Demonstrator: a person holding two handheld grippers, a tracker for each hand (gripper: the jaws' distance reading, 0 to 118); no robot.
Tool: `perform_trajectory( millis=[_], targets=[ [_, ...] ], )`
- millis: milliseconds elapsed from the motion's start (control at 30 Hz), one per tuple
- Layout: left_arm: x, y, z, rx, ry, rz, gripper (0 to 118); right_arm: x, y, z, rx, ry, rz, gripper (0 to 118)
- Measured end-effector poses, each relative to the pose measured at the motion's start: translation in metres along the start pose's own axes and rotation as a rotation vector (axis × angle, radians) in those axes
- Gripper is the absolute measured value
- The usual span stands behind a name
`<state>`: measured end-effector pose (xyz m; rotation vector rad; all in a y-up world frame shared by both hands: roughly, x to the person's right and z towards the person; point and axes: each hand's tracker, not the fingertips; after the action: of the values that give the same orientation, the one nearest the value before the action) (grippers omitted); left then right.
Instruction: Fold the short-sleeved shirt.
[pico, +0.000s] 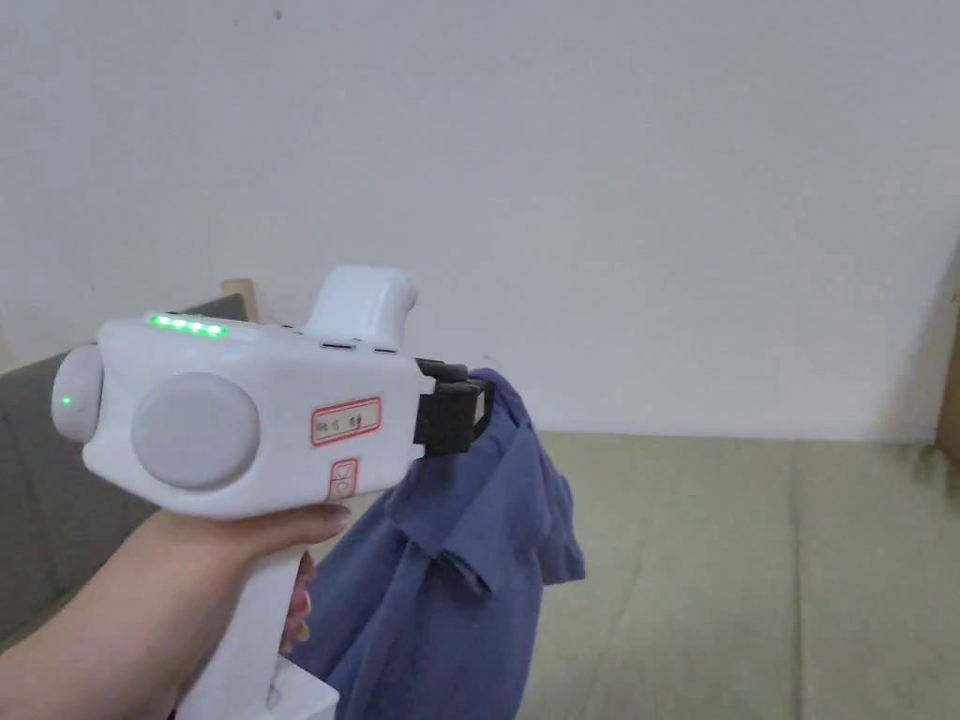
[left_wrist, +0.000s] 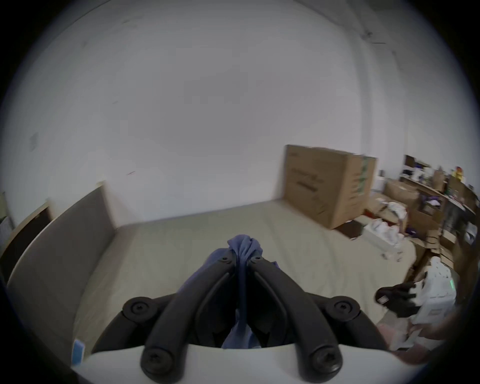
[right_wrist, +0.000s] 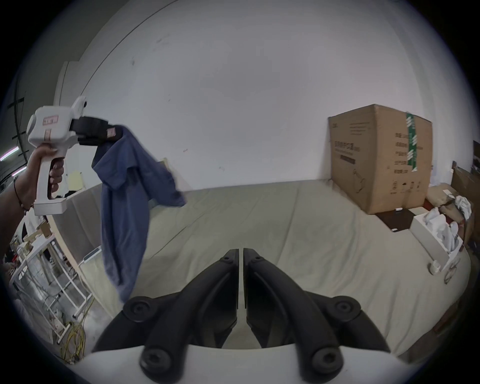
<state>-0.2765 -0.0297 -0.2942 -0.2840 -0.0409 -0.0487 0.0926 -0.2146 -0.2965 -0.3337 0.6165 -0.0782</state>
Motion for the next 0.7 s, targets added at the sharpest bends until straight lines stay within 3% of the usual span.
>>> perform_trajectory(
  millis=[100, 267, 333, 500, 600, 700],
  targets=[
    [0.053, 0.006, -0.035, -0.008, -0.115, -0.053, 4, 0.022, 0.005, 0.017, 0.027, -0.058, -0.034, 4],
    [0.116, -0.03, -0.112, -0.164, -0.251, -0.018, 4, 0.057, -0.001, 0.033, 0.032, -0.13, -0.068, 4],
    [0.139, -0.075, -0.155, -0.281, -0.287, 0.042, 4, 0.069, -0.008, 0.034, 0.017, -0.167, -0.068, 4],
    [0.178, -0.206, -0.224, -0.672, -0.298, 0.017, 4, 0.086, -0.028, 0.028, -0.051, -0.188, -0.12, 4],
    [0.183, -0.253, -0.232, -0.776, -0.221, 0.044, 4, 0.09, -0.036, 0.024, -0.085, -0.19, -0.124, 4],
    [0.161, -0.271, -0.239, -0.818, -0.29, 0.215, 4, 0.09, -0.042, 0.02, -0.102, -0.195, -0.121, 4]
  ],
)
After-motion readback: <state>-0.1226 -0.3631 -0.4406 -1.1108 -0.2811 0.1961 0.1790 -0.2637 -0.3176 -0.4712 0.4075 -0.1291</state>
